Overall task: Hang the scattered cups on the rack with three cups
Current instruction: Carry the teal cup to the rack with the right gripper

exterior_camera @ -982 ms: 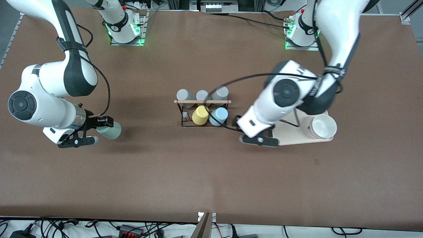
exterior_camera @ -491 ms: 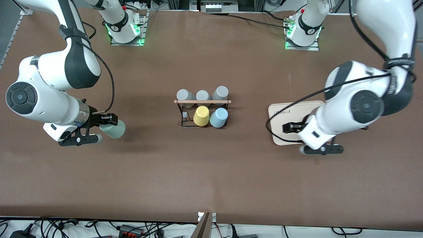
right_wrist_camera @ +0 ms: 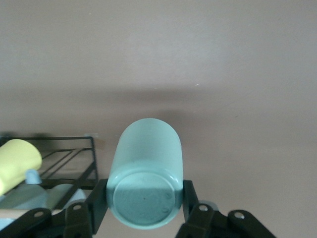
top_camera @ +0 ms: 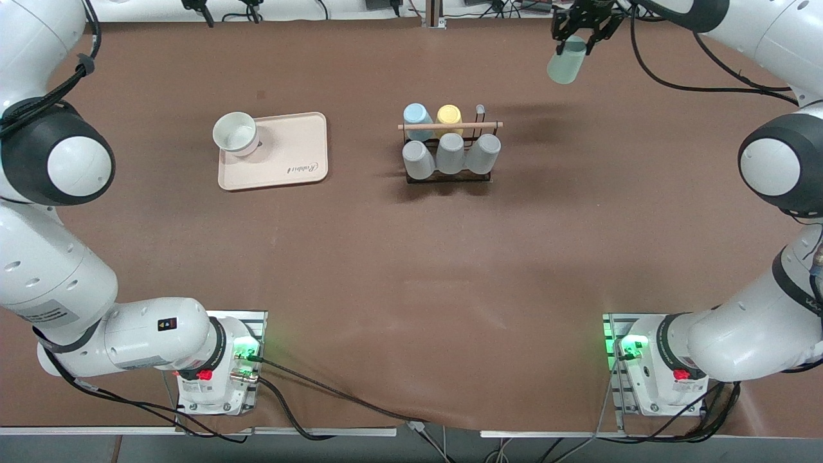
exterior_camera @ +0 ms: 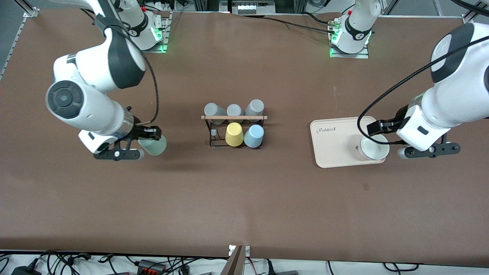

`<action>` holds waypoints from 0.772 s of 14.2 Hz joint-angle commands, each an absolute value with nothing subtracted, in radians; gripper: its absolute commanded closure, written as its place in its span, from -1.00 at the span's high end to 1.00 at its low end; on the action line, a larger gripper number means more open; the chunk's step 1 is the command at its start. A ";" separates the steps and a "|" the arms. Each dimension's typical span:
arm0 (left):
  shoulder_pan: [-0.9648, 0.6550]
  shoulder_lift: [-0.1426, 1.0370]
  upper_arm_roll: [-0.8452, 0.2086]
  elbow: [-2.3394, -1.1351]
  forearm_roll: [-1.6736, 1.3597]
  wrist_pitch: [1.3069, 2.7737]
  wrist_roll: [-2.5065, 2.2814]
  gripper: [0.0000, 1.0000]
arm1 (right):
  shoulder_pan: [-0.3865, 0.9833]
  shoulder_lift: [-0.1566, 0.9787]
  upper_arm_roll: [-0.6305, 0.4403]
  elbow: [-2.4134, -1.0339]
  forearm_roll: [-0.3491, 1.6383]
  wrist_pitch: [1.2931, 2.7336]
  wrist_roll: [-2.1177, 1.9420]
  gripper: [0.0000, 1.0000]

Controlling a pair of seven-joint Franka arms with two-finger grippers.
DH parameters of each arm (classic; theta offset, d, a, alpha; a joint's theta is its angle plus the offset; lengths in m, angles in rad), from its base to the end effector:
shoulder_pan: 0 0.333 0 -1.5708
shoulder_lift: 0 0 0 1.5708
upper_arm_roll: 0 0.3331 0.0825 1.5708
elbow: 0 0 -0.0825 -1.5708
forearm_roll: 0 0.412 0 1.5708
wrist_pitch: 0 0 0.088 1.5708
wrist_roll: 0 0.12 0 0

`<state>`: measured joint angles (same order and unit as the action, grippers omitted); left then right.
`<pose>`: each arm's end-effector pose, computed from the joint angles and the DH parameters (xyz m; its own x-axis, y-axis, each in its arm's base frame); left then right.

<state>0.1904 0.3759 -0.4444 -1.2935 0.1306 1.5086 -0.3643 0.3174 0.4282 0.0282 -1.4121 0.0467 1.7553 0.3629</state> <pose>0.6720 -0.1039 0.5403 0.9836 0.1273 -0.1278 0.1259 -0.9919 -0.0186 0.6674 0.2421 0.4448 0.9946 -0.0286 -0.0996 -0.0310 -0.9993 -0.0228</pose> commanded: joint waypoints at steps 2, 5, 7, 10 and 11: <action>0.248 0.292 -0.456 -1.399 0.083 1.528 -0.327 1.00 | 0.429 0.478 0.025 -1.384 0.072 1.843 0.532 -0.71; 0.267 0.182 -0.456 -1.587 0.081 1.656 -0.327 1.00 | 0.500 0.509 0.025 -1.382 0.072 1.923 0.623 -0.71; 0.268 0.123 -0.456 -1.673 0.046 1.710 -0.325 1.00 | 0.529 0.525 0.025 -1.381 0.072 1.947 0.662 -0.71; 0.279 0.109 -0.457 -1.686 0.012 1.710 -0.325 1.00 | 0.552 0.540 0.025 -1.364 0.074 1.937 0.692 -0.71; 0.275 0.109 -0.457 -1.684 0.012 1.710 -0.325 1.00 | 0.552 0.541 0.025 -1.364 0.075 1.937 0.702 -0.71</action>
